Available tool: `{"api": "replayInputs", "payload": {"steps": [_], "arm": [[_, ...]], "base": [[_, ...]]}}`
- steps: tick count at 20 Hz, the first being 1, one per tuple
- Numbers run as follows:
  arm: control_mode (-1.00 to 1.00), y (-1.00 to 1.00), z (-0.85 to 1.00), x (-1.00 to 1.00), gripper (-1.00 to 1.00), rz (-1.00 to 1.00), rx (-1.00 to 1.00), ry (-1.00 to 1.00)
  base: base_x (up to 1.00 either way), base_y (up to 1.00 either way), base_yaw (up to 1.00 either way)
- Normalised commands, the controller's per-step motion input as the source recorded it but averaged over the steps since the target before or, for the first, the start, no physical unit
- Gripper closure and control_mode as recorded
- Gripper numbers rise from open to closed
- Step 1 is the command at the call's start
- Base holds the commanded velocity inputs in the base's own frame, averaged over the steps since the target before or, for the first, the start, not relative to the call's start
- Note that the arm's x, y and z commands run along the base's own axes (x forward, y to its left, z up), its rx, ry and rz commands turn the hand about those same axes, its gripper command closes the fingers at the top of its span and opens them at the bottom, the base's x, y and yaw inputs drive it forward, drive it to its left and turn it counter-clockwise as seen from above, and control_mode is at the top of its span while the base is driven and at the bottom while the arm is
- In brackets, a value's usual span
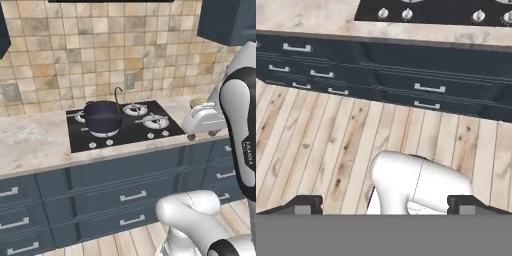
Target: Open the cabinet and move the ladle to the pot. Then close the cabinet.
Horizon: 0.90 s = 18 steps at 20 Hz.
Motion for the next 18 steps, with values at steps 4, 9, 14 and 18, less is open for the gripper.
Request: {"api": "replayInputs", "payload": {"steps": [4, 9, 14, 18], "arm": [[1.00, 0.00, 0.00, 0.00, -1.00, 0.00, 0.00, 0.00], [1.00, 0.00, 0.00, 0.00, -1.00, 0.00, 0.00, 0.00], [1.00, 0.00, 0.00, 0.00, -1.00, 0.00, 0.00, 0.00], [1.00, 0.00, 0.00, 0.00, -1.00, 0.00, 0.00, 0.00]], "base": [[-0.65, 1.00, 0.00], [-0.39, 1.00, 0.00], [-0.03, 1.00, 0.00], [0.00, 1.00, 0.00]]}}
